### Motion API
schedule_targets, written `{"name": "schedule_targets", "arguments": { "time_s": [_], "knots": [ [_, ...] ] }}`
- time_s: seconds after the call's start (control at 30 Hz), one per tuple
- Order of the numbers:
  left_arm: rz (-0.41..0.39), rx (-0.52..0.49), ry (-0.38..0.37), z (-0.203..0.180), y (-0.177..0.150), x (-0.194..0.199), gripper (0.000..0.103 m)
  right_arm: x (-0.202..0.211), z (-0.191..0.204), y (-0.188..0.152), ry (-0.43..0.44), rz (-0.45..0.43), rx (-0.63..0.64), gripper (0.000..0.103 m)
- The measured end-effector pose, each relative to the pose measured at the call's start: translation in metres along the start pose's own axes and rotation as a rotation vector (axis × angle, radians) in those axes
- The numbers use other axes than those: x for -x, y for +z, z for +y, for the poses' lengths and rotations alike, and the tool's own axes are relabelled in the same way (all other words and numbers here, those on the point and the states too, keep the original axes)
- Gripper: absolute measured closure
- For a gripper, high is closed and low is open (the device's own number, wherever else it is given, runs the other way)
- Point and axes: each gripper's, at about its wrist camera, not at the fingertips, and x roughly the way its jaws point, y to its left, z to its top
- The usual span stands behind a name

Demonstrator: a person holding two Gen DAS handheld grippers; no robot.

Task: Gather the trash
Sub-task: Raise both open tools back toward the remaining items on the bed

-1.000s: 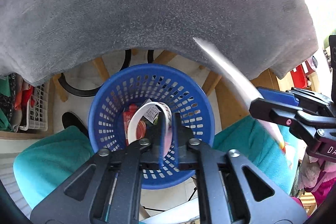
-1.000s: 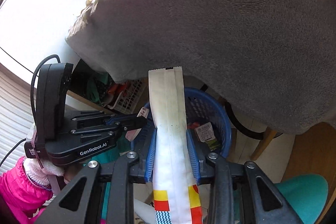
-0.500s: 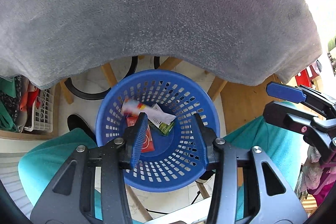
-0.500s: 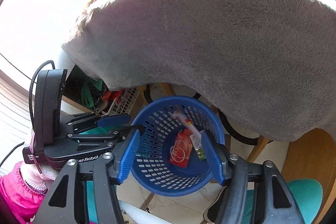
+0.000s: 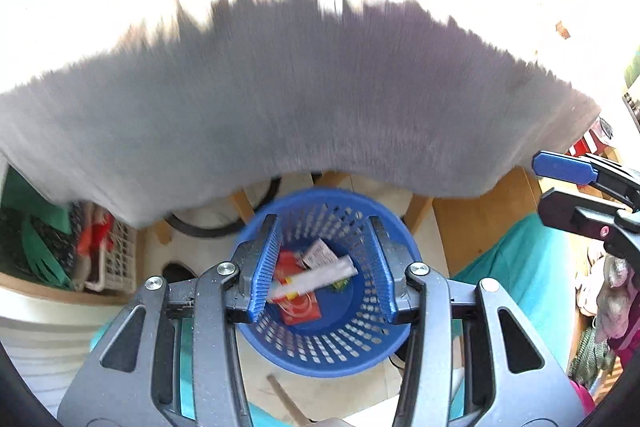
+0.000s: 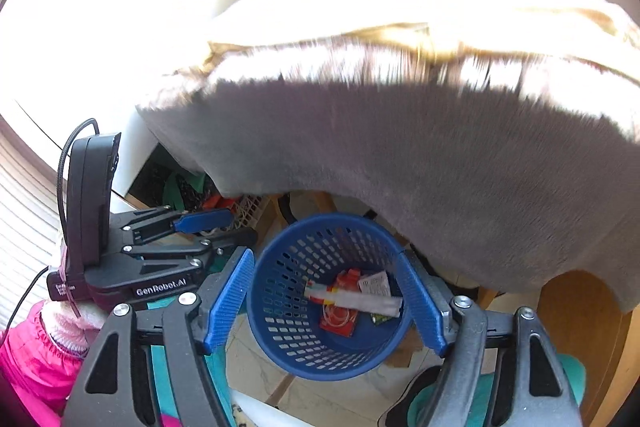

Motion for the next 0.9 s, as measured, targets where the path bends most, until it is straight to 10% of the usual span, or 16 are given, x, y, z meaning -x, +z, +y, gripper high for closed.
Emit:
{"name": "schedule_targets", "arguments": {
  "time_s": [0.47, 0.9],
  "knots": [
    [-0.234, -0.017, 0.0, 0.015, 0.077, 0.079, 0.029, 0.082, -0.004, 0.061, -0.043, -0.256, 0.052, 0.012],
    [-0.292, 0.005, -0.054, 0.03, 0.167, 0.067, 0.029, 0.086, -0.046, 0.134, -0.063, -0.339, -0.026, 0.011]
  ]
}}
